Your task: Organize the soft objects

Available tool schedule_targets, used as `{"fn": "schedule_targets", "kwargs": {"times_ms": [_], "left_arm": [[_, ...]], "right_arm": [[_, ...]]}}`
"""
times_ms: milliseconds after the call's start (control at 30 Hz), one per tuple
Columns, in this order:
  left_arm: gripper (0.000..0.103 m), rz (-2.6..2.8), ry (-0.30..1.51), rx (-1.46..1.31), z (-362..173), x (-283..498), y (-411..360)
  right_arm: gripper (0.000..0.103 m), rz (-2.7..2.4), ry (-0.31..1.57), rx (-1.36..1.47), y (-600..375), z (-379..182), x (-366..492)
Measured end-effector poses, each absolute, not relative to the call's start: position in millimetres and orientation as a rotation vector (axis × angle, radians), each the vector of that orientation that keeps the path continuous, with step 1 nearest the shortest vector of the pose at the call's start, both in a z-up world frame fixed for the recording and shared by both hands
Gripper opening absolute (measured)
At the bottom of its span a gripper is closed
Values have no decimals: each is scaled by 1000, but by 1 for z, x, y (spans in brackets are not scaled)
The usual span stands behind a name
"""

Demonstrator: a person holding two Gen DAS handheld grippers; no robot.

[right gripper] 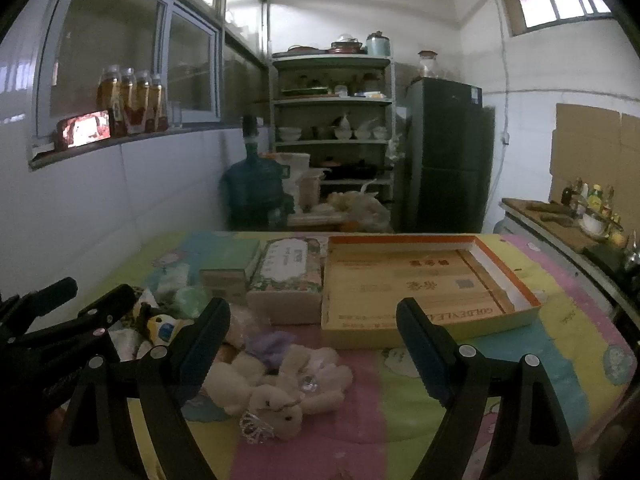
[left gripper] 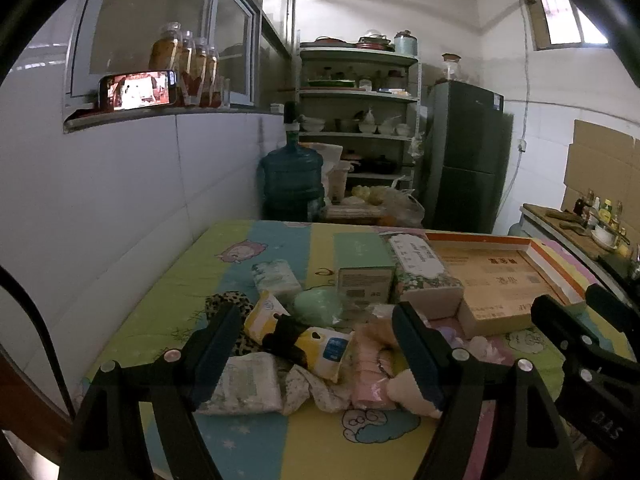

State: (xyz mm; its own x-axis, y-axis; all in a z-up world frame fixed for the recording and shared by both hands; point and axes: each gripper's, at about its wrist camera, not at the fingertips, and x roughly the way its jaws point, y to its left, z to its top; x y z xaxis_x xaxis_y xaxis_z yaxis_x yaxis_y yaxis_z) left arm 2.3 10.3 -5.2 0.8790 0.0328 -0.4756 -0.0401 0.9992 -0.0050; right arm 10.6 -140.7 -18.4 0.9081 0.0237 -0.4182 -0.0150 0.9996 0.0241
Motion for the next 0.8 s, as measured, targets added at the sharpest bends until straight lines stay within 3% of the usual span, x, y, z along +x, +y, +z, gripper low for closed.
{"fn": "schedule_targets", "kwargs": {"times_ms": [800], "left_arm": [[78, 39, 506, -19, -8, 4, 12]], "right_arm": [[86, 62, 438, 43, -145, -25, 14]]}}
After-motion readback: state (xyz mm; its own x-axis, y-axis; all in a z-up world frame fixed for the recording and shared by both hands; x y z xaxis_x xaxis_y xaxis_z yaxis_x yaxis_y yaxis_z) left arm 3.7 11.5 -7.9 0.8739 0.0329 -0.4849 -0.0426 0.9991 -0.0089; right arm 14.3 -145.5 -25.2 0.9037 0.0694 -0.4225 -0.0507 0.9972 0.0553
